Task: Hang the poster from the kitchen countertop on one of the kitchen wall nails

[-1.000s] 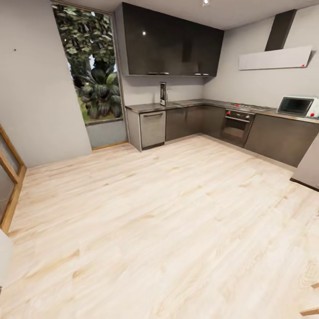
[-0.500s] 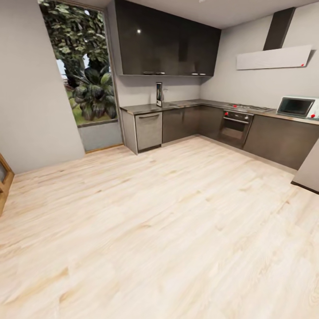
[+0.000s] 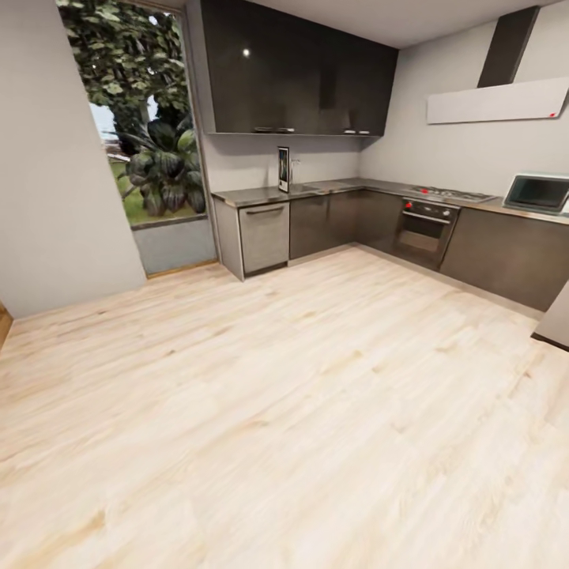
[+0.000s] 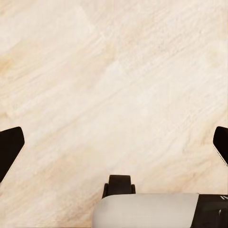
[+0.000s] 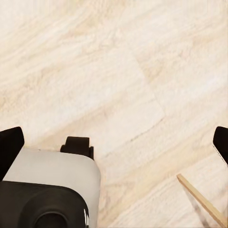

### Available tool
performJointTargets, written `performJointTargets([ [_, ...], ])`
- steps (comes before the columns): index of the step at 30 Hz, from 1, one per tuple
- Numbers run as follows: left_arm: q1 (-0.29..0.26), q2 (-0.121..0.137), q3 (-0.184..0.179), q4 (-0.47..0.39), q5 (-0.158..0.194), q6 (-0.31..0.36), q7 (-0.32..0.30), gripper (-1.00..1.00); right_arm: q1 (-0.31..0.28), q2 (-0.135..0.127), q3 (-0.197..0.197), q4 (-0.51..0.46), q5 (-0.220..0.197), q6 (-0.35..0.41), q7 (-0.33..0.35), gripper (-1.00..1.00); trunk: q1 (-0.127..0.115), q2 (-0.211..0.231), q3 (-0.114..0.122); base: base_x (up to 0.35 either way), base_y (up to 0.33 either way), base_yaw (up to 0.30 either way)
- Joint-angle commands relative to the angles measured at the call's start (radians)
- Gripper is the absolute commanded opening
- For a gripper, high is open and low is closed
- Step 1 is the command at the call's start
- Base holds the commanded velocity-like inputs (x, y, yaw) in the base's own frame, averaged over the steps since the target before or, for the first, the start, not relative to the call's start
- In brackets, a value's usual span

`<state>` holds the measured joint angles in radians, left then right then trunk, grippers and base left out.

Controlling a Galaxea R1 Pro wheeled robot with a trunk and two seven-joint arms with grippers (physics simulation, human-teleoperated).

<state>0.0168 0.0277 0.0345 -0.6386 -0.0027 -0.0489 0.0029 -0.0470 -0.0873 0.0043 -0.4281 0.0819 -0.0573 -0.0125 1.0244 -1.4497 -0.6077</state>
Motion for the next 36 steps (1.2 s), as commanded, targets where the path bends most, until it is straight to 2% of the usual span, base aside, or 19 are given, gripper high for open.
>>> performJointTargets([
  [1,0.0,0.0,0.001,-0.001,0.0,-0.002,0.0,1.0,-0.001,0.0,0.0,0.001,0.009,-0.002,-0.001,1.0,0.001,0.0,-0.001,0.337,0.0,0.0],
  [36,0.0,0.0,0.001,-0.001,0.0,-0.002,0.0,1.0,-0.001,0.0,0.002,0.002,0.01,-0.002,-0.001,1.0,0.001,0.0,-0.001,0.337,0.0,0.0],
])
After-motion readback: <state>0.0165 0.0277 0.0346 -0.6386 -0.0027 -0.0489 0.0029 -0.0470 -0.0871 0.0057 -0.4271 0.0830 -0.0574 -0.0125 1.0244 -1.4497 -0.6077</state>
